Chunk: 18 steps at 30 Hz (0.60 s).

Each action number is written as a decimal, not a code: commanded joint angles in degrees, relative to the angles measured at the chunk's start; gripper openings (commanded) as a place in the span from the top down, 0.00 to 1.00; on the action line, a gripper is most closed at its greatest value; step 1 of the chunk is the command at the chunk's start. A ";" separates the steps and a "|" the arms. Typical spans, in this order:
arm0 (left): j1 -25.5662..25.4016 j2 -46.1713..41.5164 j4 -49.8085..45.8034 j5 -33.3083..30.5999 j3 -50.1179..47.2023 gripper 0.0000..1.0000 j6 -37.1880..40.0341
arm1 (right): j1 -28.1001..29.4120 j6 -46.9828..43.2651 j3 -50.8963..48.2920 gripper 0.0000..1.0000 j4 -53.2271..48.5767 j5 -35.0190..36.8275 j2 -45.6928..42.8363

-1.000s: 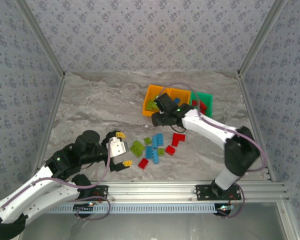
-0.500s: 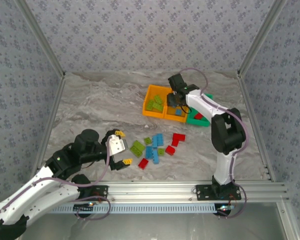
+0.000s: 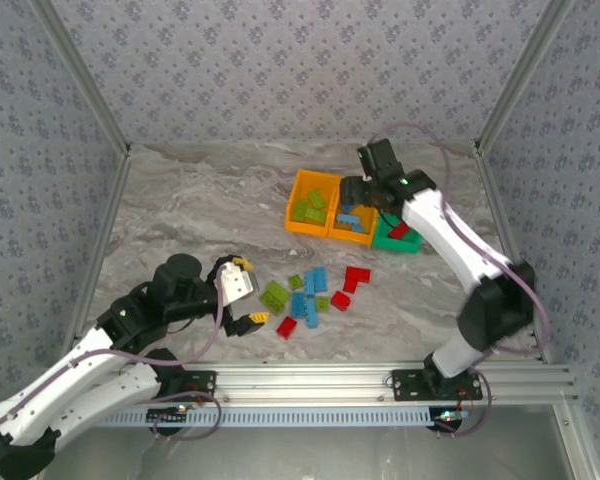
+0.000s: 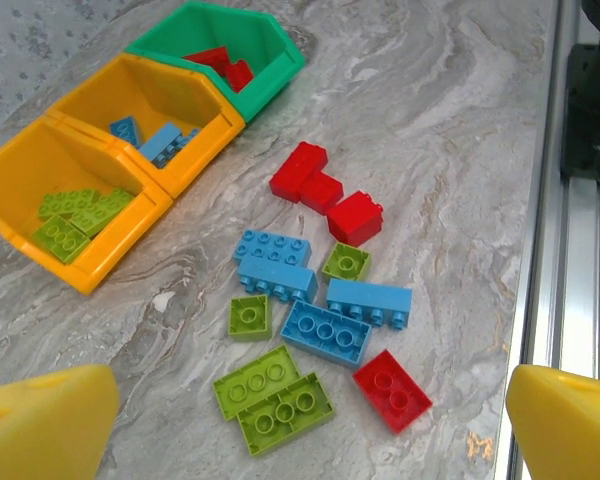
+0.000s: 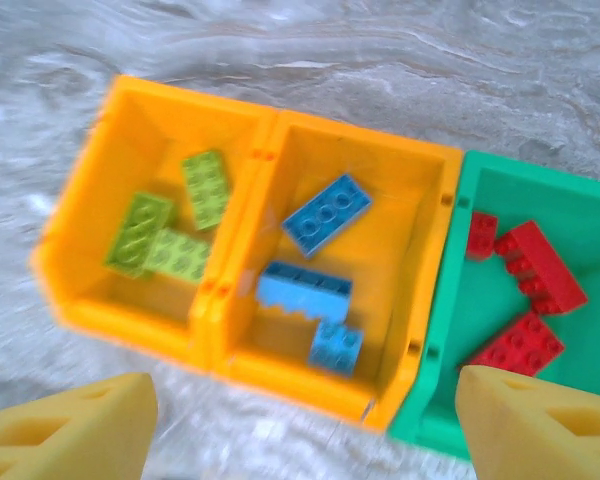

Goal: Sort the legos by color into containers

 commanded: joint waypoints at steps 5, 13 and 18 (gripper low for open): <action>1.89 0.92 3.79 3.82 0.13 0.01 -2.40 | 8.74 17.83 -24.18 0.16 -0.63 3.08 -20.74; 2.10 3.98 3.12 6.86 1.50 0.01 -2.42 | 16.09 34.35 -36.13 0.11 0.29 -2.49 -21.20; 2.07 3.88 2.63 7.00 1.50 0.01 -2.47 | 19.62 47.04 -36.74 0.05 3.85 -4.34 -14.83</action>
